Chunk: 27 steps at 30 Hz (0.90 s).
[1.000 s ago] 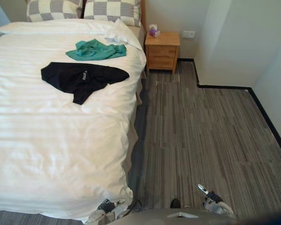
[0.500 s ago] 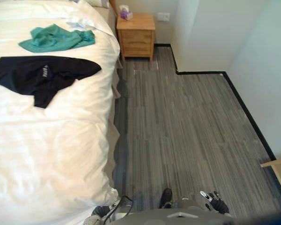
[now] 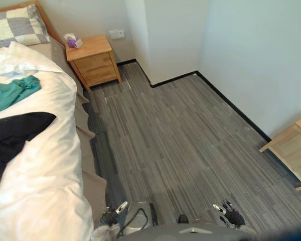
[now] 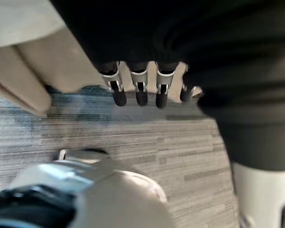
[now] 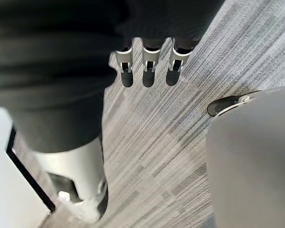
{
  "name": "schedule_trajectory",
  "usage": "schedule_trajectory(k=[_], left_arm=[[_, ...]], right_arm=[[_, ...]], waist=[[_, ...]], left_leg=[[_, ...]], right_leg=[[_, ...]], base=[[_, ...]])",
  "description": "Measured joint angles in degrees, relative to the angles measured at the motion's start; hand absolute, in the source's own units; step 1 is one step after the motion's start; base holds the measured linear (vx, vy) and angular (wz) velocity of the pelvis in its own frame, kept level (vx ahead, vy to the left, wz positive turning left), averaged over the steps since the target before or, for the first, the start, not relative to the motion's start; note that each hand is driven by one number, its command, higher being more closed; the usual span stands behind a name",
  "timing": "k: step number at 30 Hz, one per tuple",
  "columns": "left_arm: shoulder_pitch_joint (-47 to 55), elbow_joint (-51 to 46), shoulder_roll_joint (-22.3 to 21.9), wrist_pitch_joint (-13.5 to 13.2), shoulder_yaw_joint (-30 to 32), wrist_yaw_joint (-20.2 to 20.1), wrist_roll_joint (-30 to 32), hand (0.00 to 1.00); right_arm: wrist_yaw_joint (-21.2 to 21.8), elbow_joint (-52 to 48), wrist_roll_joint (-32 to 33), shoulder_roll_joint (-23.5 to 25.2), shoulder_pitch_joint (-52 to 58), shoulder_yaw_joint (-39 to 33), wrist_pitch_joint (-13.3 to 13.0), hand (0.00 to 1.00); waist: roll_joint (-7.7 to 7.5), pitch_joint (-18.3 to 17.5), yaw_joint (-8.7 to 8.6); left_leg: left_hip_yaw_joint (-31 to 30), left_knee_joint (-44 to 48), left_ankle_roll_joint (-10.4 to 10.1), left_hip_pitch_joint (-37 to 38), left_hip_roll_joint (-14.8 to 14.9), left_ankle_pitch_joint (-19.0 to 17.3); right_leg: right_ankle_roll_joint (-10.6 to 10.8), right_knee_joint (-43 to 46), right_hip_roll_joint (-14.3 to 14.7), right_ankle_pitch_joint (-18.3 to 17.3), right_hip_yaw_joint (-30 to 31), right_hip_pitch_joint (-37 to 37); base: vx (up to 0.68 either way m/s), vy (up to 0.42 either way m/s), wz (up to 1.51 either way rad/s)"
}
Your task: Tidy the bed and pick cloth on bed and put in laundry
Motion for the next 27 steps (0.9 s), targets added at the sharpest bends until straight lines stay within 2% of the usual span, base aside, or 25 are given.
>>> schedule_trajectory(k=[1, 3, 5, 7, 8, 9, 10, 11, 13, 14, 16, 17, 19, 20, 21, 22, 23, 24, 25, 26, 27], left_arm=[[-0.1, 0.02, -0.06, 0.07, 0.5, 0.06, -0.11, 0.0], [-0.74, 0.02, -0.07, 0.79, 1.18, 0.29, -0.68, 0.0], [-1.3, 0.01, -0.03, 1.36, 1.14, 1.09, -1.74, 0.0], [-1.54, 0.03, -0.46, 1.95, 0.93, 2.15, -2.53, 0.0], [-1.57, 0.48, -0.59, 2.72, 0.83, 2.45, -2.82, 0.0], [-1.55, 1.13, -0.34, 3.09, 0.21, 2.42, -2.77, 0.0], [-1.55, 1.46, 0.07, 3.2, -0.09, 2.41, -2.77, 0.0], [-1.59, 1.54, 1.17, 3.37, -0.31, 2.42, -2.67, 0.0], [-1.62, 1.81, 2.37, 3.69, -0.66, 2.43, -2.12, 0.0], [-1.69, 1.77, 2.34, 3.66, -0.66, 2.44, -2.07, 0.0], [-1.98, 1.76, 2.19, 3.73, -0.54, 2.48, -2.0, 0.0], [-1.59, 1.76, 1.76, 3.92, -0.08, 2.48, -1.76, 0.0], [-1.49, 1.7, 1.13, 4.3, 0.6, 2.5, -0.93, 0.0], [-1.57, 1.51, 0.69, 4.84, 2.06, 2.42, 0.16, 0.0], [-1.64, 1.47, 0.55, 5.01, 2.59, 2.37, 0.27, 0.0], [-1.63, 1.29, 0.08, 5.14, 4.35, 2.11, 0.35, 0.0], [-1.9, 1.28, -0.75, 5.13, 6.04, 1.95, 0.91, 0.0], [-1.79, 1.51, -1.32, 5.19, 6.24, 1.88, 1.35, 0.0], [-1.91, 1.1, -2.95, 4.72, 6.66, 1.45, 1.46, 0.0], [-1.95, 0.66, -3.17, 4.31, 6.66, 1.06, 2.12, 0.0], [-1.96, 0.61, -3.12, 4.08, 6.67, 1.06, 2.83, 0.0]], right_arm=[[0.12, -0.5, -0.57, 0.43, 1.08, -0.06, -0.01, 0.0], [-0.03, -2.1, -2.57, 1.28, 0.29, -0.02, -0.02, 0.0], [-0.22, -3.1, -2.68, 1.53, 0.29, 0.03, -0.27, 0.0], [-0.66, -3.12, -2.8, 1.64, -0.25, 0.33, -0.07, 0.0], [-0.87, -3.01, -2.84, 1.58, -0.53, -0.62, 0.51, 0.0], [-1.15, -3.12, -2.88, 1.59, -0.94, -0.96, 0.92, 0.0], [-1.37, -3.14, -2.86, 1.55, -1.07, -0.95, 1.0, 0.0], [-1.61, -3.01, -2.63, 1.73, -1.05, -0.94, 1.21, 0.0], [-1.93, -2.9, -2.29, 1.89, -0.68, -0.93, 1.39, 0.0], [-2.1, -2.94, -2.18, 1.73, -0.55, -1.2, 1.37, 0.0], [-2.54, -2.83, -0.87, 1.66, 0.47, -1.81, 1.35, 0.0], [-2.7, -2.36, 0.67, 1.63, 0.63, -2.49, 1.34, 0.0], [-3.05, -1.7, 2.85, 1.41, 0.87, -2.76, 1.37, 0.0], [-3.26, -1.42, 4.06, 1.57, 1.1, -2.77, 1.36, 0.0], [-3.4, -1.38, 4.37, 1.81, 1.15, -2.75, 1.38, 0.0], [-3.66, -1.48, 4.44, 2.22, 1.35, -2.63, 1.42, 0.0], [-3.78, -1.79, 4.57, 2.28, 1.58, -2.87, 1.54, 0.0], [-3.87, -1.97, 4.55, 1.55, 1.52, -3.09, 1.63, 0.0], [-4.15, -2.4, 4.66, 1.3, 1.44, -3.32, 1.83, 0.0], [-4.23, -2.58, 4.68, 1.29, 1.02, -3.3, 2.01, 0.0], [-4.34, -2.53, 4.69, 1.28, 0.85, -3.3, 2.2, 0.0]], waist=[[-0.41, -0.3, 0.46], [-0.72, -0.26, 1.06], [-1.0, -0.47, 1.16], [-0.54, -0.87, 1.59], [-0.19, -1.36, 1.46], [0.1, -1.73, 1.16], [-0.43, -1.65, 1.01], [-1.35, -1.47, 0.64], [-3.11, -1.57, -0.09], [-3.14, -1.56, -0.05], [-2.92, -1.41, -0.72], [-2.39, -1.34, -1.5], [-1.66, -1.18, -1.65], [-1.61, -1.13, -1.65], [-1.62, -1.13, -1.64], [-1.92, -1.22, -1.57], [-2.15, -1.39, -1.75], [-0.55, -1.28, -1.76], [0.34, -1.39, -2.16], [0.52, -1.29, -2.74], [0.41, -1.33, -2.85]], left_leg=[[1.98, -1.16, 0.88, 0.92, -1.4, -0.25], [2.52, -1.36, 2.7, 0.81, -3.3, -1.66], [2.63, -2.33, 2.68, 1.29, -4.92, -1.88], [2.24, -4.99, 3.32, 3.91, -6.14, -3.44], [0.88, -6.68, 3.21, 5.87, -6.48, -4.28], [-1.04, -7.59, 3.38, 7.54, -6.94, -4.49], [-2.24, -8.06, 3.39, 8.6, -7.61, -4.63], [-5.3, -8.88, 3.88, 10.74, -9.05, -4.9], [-10.62, -9.15, 5.02, 13.17, -10.08, -5.79], [-14.36, -9.18, 5.47, 14.01, -10.04, -6.22], [-19.73, -9.32, 5.97, 15.79, -9.53, -6.65], [-22.96, -9.27, 5.47, 16.69, -8.47, -7.35], [-25.8, -9.33, 4.45, 17.96, -6.81, -8.43], [-27.85, -9.23, 2.5, 18.91, -5.17, -9.77], [-28.35, -9.07, 1.85, 19.22, -4.63, -10.57], [-28.72, -8.22, 0.32, 20.0, -3.96, -12.59], [-27.77, -7.22, -1.64, 20.91, -2.76, -14.66], [-25.75, -7.17, -2.04, 21.49, -1.44, -14.77], [-21.91, -7.36, -3.5, 22.16, 0.2, -13.84], [-20.09, -7.63, -4.49, 23.73, 1.0, -12.53], [-19.46, -7.34, -4.74, 24.24, 1.35, -11.95]], right_leg=[[2.28, 0.69, -1.97, -0.85, -2.59, 0.42], [4.52, 1.92, -4.8, -1.16, -8.59, 0.72], [5.34, 2.48, -6.14, -1.43, -9.7, 0.96], [7.08, 7.33, -7.28, -2.38, -10.1, 0.65], [8.55, 15.37, -8.0, -4.18, -10.85, -1.39], [7.17, 29.51, -10.64, -5.6, -11.67, -6.0], [6.2, 37.61, -12.59, -5.0, -11.41, -8.88], [6.2, 50.13, -15.49, -2.66, -10.19, -13.52], [5.91, 59.65, -16.5, -3.21, -8.09, -17.35], [5.83, 61.31, -15.82, -4.52, -7.62, -19.68], [5.01, 58.24, -14.6, -6.55, -6.59, -22.85], [4.49, 51.83, -13.3, -7.47, -6.33, -23.73], [4.49, 41.35, -11.18, -7.16, -5.46, -24.12], [4.91, 28.12, -9.11, -4.08, -4.65, -24.51], [4.8, 24.11, -8.63, -2.44, -4.38, -24.72], [4.86, 17.36, -7.98, 1.02, -3.38, -24.74], [2.64, 17.32, -7.4, 8.22, -3.83, -23.96], [2.01, 19.29, -6.26, 6.16, -4.64, -24.14], [0.88, 23.45, -5.72, 2.17, -5.35, -25.28], [-0.14, 27.77, -5.56, -1.22, -5.56, -25.88], [-0.61, 29.39, -5.48, -2.87, -5.67, -25.91]], base=[[0.32, 0.154, 0.3], [0.3, 0.148, 0.2], [0.25, 0.11, 0.21], [0.23, 0.115, 0.21], [0.16, 0.093, 0.47], [0.17, 0.079, 0.62], [0.19, 0.046, 0.92], [0.2, 0.003, 0.88], [0.31, -0.083, 1.43], [0.29, -0.13, 1.59], [0.3, -0.182, 1.68], [0.31, -0.223, 1.63], [0.33, -0.28, 1.12], [0.39, -0.334, 0.85], [0.44, -0.391, 0.67], [0.49, -0.435, 0.35], [0.49, -0.435, 0.24], [0.58, -0.467, 0.23], [0.55, -0.409, 0.16], [0.53, -0.393, 0.13], [0.42, -0.323, -0.08]])
